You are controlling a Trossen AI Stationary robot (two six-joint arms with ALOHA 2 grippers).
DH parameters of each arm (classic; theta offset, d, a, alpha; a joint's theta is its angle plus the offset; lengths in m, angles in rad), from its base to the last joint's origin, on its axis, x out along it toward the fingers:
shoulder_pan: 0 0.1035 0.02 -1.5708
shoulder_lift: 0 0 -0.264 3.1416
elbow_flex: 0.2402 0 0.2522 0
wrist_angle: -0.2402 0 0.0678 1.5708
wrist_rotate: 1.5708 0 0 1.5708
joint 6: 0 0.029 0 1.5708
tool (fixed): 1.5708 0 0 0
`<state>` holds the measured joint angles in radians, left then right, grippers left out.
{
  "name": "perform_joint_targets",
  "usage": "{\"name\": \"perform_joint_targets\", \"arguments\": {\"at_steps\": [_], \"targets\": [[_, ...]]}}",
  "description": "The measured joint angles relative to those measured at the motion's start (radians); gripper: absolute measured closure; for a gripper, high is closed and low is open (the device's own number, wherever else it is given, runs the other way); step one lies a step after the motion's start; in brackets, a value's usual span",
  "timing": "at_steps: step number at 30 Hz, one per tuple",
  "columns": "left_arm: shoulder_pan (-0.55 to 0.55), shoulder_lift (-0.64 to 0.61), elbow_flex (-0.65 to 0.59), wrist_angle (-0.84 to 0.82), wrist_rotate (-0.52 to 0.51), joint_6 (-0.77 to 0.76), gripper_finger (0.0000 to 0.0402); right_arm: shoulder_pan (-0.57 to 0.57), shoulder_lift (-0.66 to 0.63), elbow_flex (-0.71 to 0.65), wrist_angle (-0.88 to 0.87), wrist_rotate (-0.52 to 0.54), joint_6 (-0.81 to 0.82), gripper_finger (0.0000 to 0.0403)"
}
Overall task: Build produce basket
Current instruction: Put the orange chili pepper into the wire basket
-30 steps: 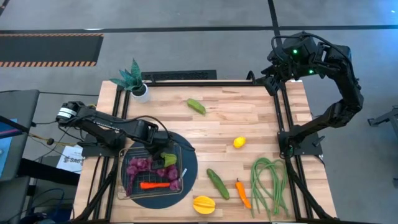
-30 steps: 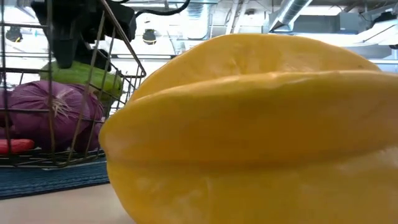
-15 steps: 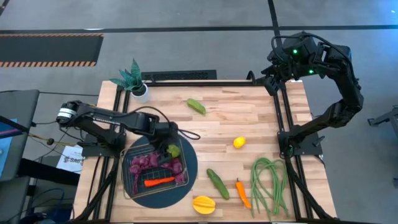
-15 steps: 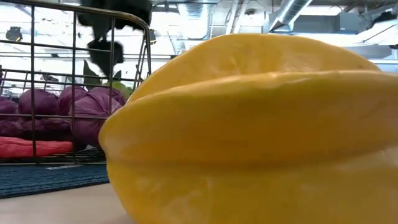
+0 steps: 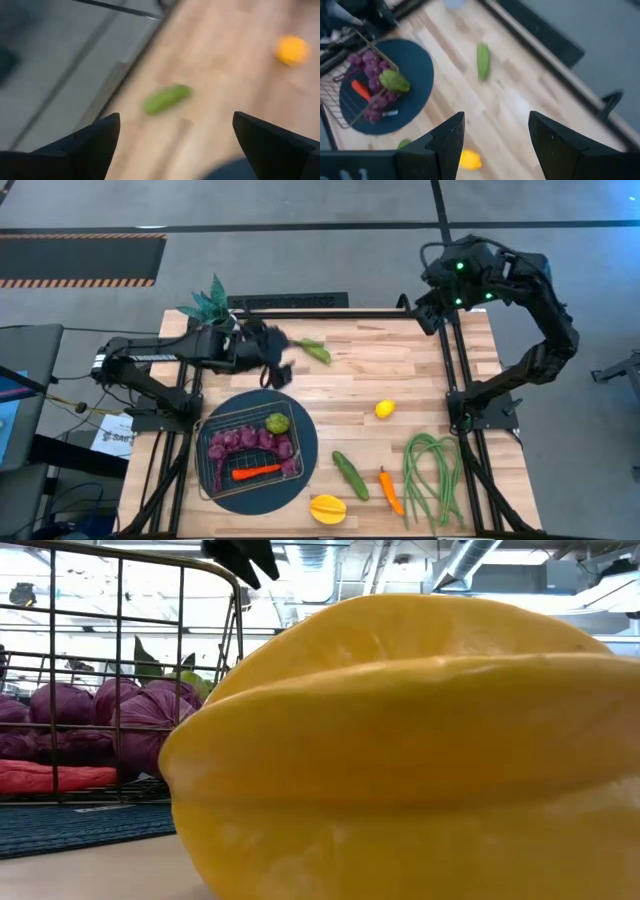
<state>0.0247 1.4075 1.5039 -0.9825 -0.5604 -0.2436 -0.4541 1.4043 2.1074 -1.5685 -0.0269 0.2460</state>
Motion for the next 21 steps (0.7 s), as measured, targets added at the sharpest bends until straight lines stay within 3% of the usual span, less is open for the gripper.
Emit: {"name": "perform_joint_targets", "arguments": {"at_steps": [5, 9, 14, 21], "targets": [[0.097, 0.000, 0.009, -0.019, 0.009, 0.054, 0.0031, 0.072, -0.062, -0.241, -0.001, -0.003, 0.172, 0.0172], [0.161, 0.000, 0.009, -0.063, 0.052, 0.111, 0.0031, 0.185, -0.134, -0.477, -0.003, -0.021, 0.437, 0.0186], [0.219, 0.000, 0.008, -0.065, 0.114, 0.224, 0.0031, 0.395, -0.195, -0.699, -0.005, -0.056, 0.822, 0.0195], [0.277, 0.000, 0.008, -0.038, 0.172, 0.346, 0.0031, 0.724, -0.190, -0.844, 0.007, -0.058, 1.411, 0.0198]]}}
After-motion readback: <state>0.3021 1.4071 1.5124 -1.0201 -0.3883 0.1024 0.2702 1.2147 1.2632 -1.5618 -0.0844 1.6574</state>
